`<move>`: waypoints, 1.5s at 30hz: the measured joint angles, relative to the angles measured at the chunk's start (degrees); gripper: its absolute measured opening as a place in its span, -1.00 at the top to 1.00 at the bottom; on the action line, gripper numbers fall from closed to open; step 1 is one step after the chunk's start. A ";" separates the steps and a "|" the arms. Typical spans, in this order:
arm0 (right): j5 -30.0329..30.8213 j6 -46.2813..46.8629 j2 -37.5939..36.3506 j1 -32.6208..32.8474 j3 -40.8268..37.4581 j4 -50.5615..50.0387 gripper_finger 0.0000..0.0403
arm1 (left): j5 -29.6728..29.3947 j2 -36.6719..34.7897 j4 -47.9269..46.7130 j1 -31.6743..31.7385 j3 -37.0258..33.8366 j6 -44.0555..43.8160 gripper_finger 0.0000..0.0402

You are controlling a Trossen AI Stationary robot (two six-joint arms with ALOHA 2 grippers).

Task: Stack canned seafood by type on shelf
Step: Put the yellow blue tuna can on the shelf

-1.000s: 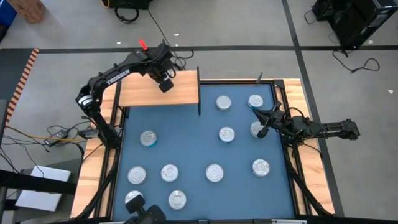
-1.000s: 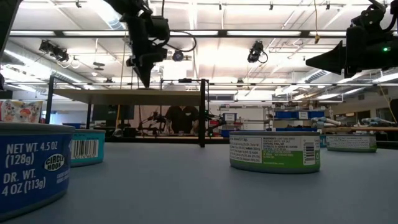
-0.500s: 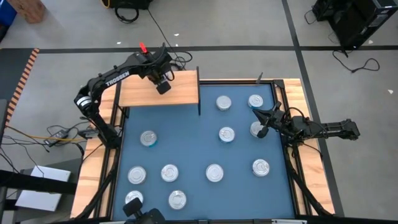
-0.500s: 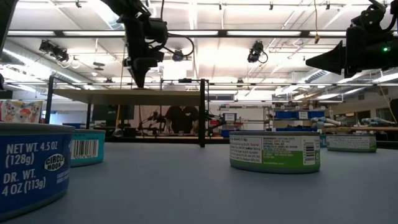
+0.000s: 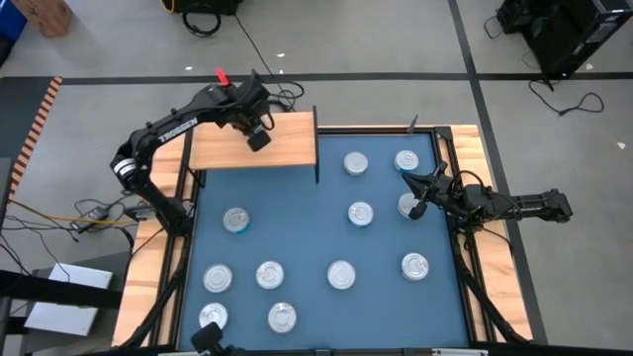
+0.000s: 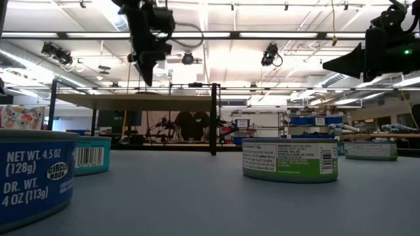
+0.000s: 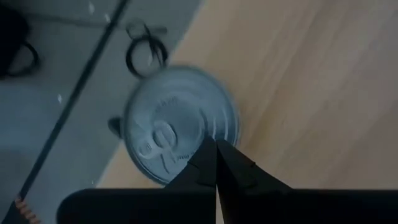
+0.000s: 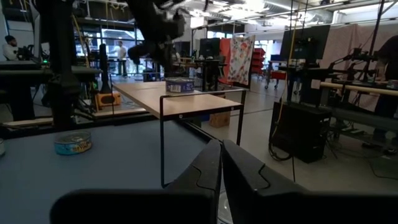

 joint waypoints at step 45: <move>0.00 0.00 0.00 -0.01 -0.01 0.94 0.87 | -0.26 -17.55 69.42 -35.90 -43.04 -7.28 0.99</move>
